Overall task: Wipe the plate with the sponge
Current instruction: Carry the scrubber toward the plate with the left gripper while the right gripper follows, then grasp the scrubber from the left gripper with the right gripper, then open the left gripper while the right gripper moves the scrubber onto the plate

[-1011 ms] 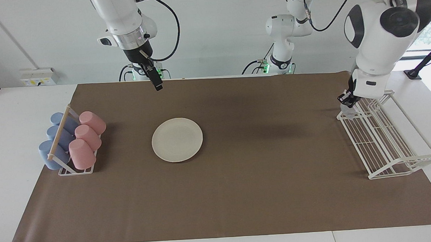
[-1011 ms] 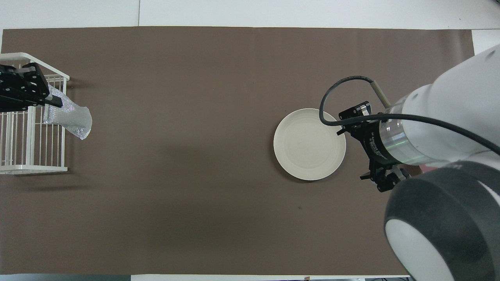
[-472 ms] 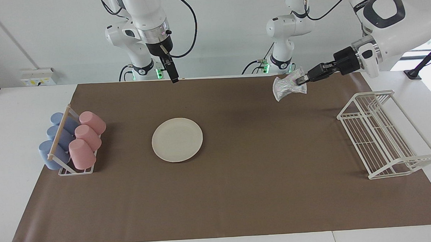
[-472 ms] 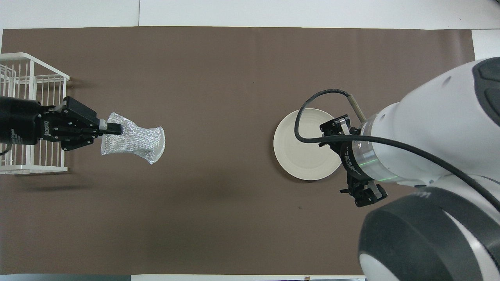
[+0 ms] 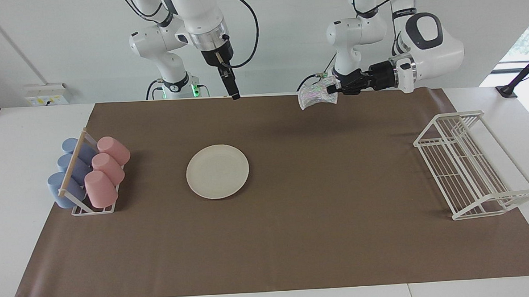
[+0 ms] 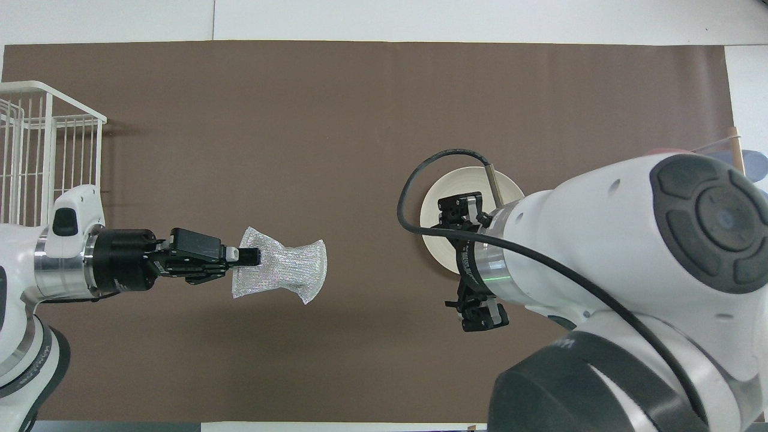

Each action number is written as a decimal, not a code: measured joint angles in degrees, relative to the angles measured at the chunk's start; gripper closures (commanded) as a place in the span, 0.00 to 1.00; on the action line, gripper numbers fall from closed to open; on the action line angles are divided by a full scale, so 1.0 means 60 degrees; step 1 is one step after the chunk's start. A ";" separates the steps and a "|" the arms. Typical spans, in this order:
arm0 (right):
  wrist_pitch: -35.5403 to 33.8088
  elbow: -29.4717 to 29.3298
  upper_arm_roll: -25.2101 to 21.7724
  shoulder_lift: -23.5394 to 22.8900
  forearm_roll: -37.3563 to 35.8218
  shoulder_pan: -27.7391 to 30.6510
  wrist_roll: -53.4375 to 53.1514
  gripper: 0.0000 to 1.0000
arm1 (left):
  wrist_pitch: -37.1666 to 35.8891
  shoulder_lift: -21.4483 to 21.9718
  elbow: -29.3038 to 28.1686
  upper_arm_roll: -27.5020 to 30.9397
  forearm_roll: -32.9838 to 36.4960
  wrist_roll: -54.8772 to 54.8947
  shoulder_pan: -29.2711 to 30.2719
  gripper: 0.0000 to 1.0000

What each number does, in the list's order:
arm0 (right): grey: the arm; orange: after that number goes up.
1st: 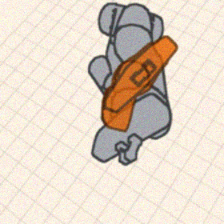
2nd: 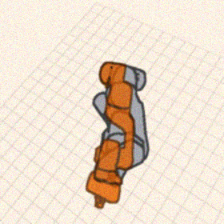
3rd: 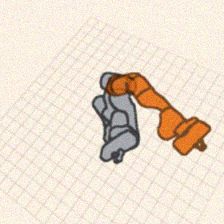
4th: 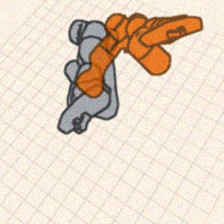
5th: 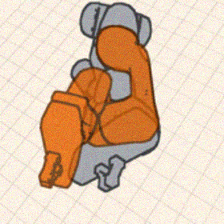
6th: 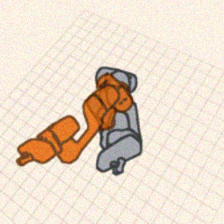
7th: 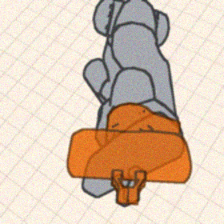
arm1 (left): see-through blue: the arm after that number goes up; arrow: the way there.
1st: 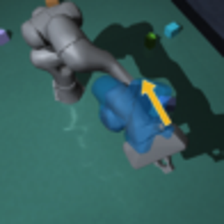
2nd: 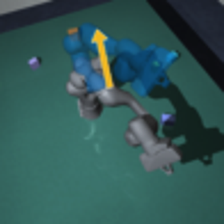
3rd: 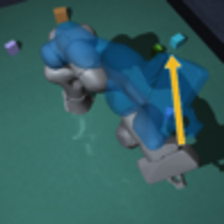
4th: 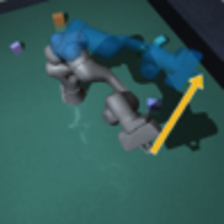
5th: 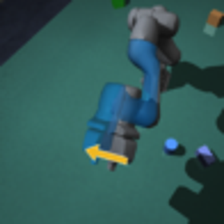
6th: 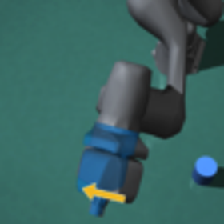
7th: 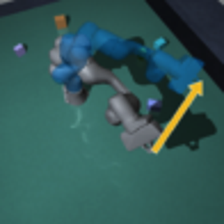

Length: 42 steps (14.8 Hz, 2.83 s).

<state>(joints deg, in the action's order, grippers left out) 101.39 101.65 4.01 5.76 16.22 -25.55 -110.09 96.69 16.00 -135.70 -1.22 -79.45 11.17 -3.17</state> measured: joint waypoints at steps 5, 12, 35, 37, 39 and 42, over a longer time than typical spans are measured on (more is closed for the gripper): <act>0.0314 0.0543 0.0024 0.0272 0.0659 -0.0735 -0.1246 0.00 | 0.1255 0.0016 -0.1162 -0.0029 -0.1738 0.1913 -0.1425 1.00; 0.1946 0.1665 0.0116 0.0550 0.0670 -0.1077 -0.1324 0.00 | 0.1359 0.0093 -0.1331 -0.0031 -0.2213 0.2094 -0.1654 1.00; 0.4336 0.1986 0.0124 -0.0326 0.0672 -0.2049 -0.1343 1.00 | 0.1354 0.0254 -0.1586 0.0019 -0.2220 0.2121 -0.1678 1.00; 0.4356 0.1985 0.0122 -0.0332 0.0672 -0.2048 -0.1330 1.00 | 0.1351 0.0263 -0.1595 0.0019 -0.2220 0.2122 -0.1678 1.00; 0.4356 0.1984 0.0122 -0.0332 0.0672 -0.2048 -0.1239 1.00 | 0.1351 0.0268 -0.1599 0.0018 -0.2220 0.2122 -0.1678 1.00; 0.4307 0.1982 0.0117 -0.0340 0.0661 -0.2039 -0.0338 1.00 | 0.1351 0.0269 -0.1610 0.0005 -0.2217 0.2123 -0.1680 0.00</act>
<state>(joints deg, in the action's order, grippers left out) 127.23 113.55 4.72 3.72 20.18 -37.79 -112.12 104.79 17.61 -145.36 -1.20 -92.75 23.91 -13.24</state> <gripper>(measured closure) 0.912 0.965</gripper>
